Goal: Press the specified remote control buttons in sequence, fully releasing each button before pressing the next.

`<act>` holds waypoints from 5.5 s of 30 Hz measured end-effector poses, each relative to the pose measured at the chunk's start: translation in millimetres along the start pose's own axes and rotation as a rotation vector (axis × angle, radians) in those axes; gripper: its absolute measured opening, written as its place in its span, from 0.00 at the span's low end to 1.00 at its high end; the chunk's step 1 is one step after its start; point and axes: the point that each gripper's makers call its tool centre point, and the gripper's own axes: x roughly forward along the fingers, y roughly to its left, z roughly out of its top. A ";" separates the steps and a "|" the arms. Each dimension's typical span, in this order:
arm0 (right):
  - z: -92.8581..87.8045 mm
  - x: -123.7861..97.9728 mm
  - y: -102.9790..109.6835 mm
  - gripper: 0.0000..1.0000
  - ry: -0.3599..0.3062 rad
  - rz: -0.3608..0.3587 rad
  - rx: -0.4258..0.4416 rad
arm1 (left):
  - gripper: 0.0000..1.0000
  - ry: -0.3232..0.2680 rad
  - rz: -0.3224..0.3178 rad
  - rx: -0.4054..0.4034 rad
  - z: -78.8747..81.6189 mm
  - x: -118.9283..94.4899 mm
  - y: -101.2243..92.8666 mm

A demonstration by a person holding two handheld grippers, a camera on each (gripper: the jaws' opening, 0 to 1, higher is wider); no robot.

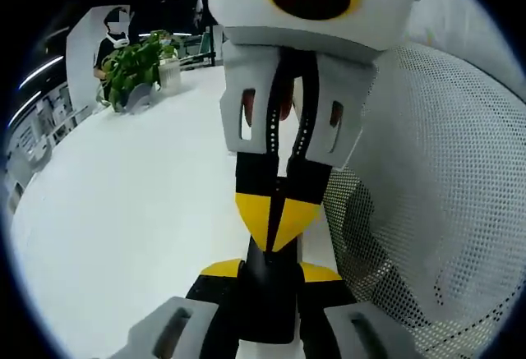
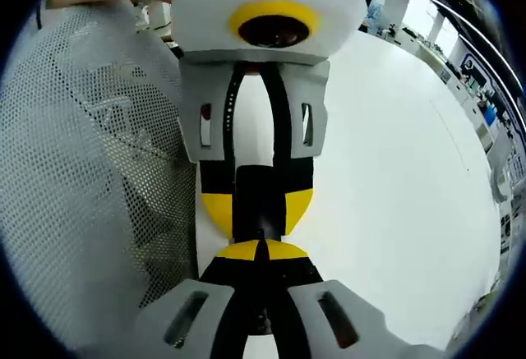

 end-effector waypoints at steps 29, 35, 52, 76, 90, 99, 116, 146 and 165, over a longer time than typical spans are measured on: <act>-11.5 -7.4 0.8 0.10 -0.078 0.063 0.157 | 0.24 -0.007 0.001 -0.008 -0.1 -0.3 0.6; -24.3 -11.3 -3.8 0.21 -0.100 0.061 0.199 | 0.24 -0.003 0.007 -0.001 -0.4 0.5 0.6; -64.1 -20.7 0.8 0.25 -0.053 0.055 0.107 | 0.25 -0.007 0.044 -0.005 -1.2 0.3 -1.0; -68.2 -22.4 2.4 0.24 -0.032 0.051 0.064 | 0.84 -0.159 0.058 -0.207 20.3 8.6 1.6; -69.0 -22.3 3.5 0.24 -0.033 0.049 0.071 | 1.00 -0.475 0.310 -0.234 90.3 -48.3 52.6; -68.7 -22.0 3.1 0.24 -0.033 0.048 0.079 | 1.00 -0.628 0.499 -0.259 119.8 -108.0 74.0; -67.8 -21.4 2.3 0.24 -0.030 0.042 0.088 | 1.00 -0.613 0.939 -0.337 79.3 -240.3 14.6; -65.3 -17.6 -75.3 0.24 0.058 0.056 0.047 | 1.00 -0.640 1.088 -0.434 39.7 -238.7 7.6; -56.0 -4.5 -209.6 0.24 0.129 -0.039 0.009 | 1.00 -0.587 1.055 -0.461 30.2 -229.1 8.7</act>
